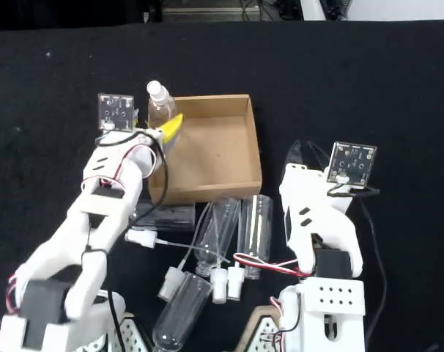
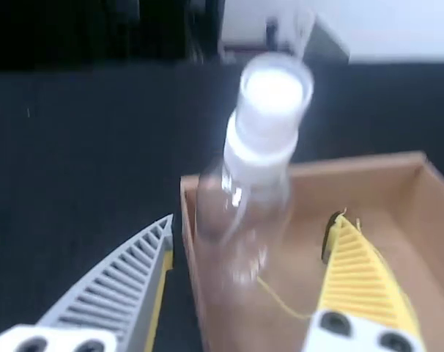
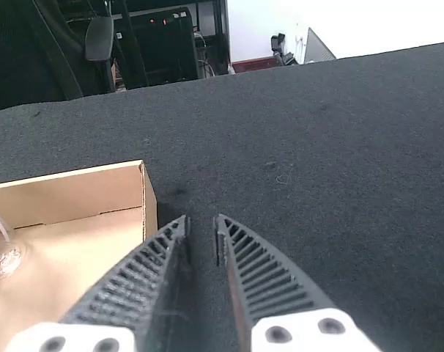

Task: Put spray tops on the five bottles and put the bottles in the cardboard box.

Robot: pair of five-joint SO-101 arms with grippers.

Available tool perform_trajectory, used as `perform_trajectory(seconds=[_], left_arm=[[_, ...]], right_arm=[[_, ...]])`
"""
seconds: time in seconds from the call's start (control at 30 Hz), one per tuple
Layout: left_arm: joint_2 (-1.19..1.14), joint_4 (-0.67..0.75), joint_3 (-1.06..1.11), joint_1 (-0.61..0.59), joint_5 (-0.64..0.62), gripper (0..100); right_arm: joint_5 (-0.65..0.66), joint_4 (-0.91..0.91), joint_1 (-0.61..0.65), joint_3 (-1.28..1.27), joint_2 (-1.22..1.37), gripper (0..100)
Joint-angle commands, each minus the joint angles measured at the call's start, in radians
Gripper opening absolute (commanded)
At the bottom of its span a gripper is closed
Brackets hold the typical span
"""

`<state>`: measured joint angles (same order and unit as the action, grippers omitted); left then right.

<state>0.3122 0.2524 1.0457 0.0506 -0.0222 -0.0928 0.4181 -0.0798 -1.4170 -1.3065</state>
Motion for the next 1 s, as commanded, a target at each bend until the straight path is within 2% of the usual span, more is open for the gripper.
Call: perform_trajectory(seconds=[0.0,0.17,0.37,0.53,0.67,0.8,0.97], left_arm=[[0.129,-0.315,-0.087,0.004,0.015,31],[0.137,-0.463,-0.13,0.004,0.009,31],[0.137,-0.505,-0.124,-0.053,0.008,31],[0.147,-0.594,-0.145,-0.041,0.008,31],[0.135,-0.752,-0.208,-0.021,0.005,31],[0.135,-0.905,-0.263,-0.015,-0.075,31],[0.135,-0.919,-0.254,-0.007,-0.143,31]], right_arm=[[-0.006,-0.028,-0.021,0.002,-0.031,5.3],[-0.006,-0.028,-0.021,0.002,-0.03,5.3],[-0.006,-0.028,-0.017,0.002,-0.031,5.3],[-0.006,-0.028,-0.015,0.002,-0.03,5.1],[-0.006,-0.028,-0.015,0.002,-0.028,5.1],[-0.006,-0.028,-0.015,0.002,-0.028,5.1],[-0.006,-0.028,-0.015,0.002,-0.03,5.1]])
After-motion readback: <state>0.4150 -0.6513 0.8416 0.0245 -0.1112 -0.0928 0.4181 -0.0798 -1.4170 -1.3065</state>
